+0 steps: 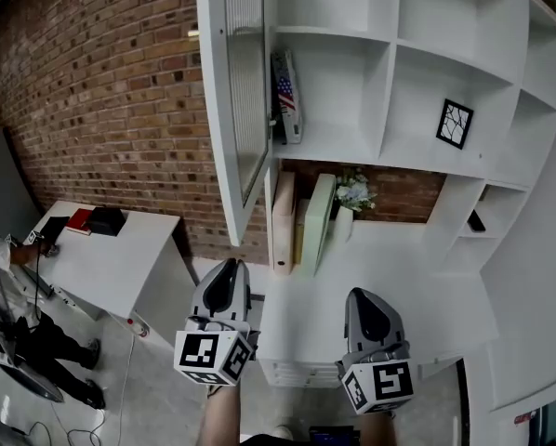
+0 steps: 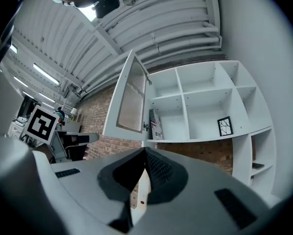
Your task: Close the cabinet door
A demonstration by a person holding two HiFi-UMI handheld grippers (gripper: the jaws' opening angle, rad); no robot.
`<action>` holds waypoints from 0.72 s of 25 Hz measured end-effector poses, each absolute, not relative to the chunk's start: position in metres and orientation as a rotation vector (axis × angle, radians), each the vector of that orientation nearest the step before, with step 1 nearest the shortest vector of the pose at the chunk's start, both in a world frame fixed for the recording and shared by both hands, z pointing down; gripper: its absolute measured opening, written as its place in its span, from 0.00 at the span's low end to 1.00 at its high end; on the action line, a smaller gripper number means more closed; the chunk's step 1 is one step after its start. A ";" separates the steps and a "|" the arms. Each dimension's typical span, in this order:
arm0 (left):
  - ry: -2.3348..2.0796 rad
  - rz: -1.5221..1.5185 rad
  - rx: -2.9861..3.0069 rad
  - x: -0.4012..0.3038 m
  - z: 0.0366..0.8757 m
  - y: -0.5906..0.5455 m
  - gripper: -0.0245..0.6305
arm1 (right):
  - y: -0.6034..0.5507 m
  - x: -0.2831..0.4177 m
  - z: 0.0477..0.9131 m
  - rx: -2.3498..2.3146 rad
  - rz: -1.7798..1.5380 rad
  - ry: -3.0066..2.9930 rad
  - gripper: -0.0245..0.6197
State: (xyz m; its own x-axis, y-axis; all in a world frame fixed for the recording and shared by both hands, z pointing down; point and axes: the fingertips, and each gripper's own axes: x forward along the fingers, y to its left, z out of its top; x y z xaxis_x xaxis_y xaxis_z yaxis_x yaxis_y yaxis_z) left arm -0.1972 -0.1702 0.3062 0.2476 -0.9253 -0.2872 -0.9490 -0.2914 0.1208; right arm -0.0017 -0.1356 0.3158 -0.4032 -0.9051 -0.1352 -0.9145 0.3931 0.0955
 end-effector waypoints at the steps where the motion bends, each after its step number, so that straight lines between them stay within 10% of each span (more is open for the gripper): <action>1: 1.828 0.472 -2.415 -0.200 0.307 -0.173 0.08 | -0.138 -0.003 0.315 -1.683 0.241 2.570 0.04; 18: 1.820 0.488 -2.388 -0.201 0.293 -0.204 0.20 | -0.163 0.002 0.309 -1.680 0.255 2.546 0.04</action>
State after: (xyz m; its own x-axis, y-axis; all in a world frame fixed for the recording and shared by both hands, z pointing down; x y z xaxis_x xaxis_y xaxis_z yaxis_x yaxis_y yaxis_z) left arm -0.2011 -0.2044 0.2935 0.2346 -0.9211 -0.3108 -0.9530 -0.2810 0.1136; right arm 0.0019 -0.1625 0.3089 -0.3950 -0.9049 -0.1584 -0.9184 0.3845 0.0938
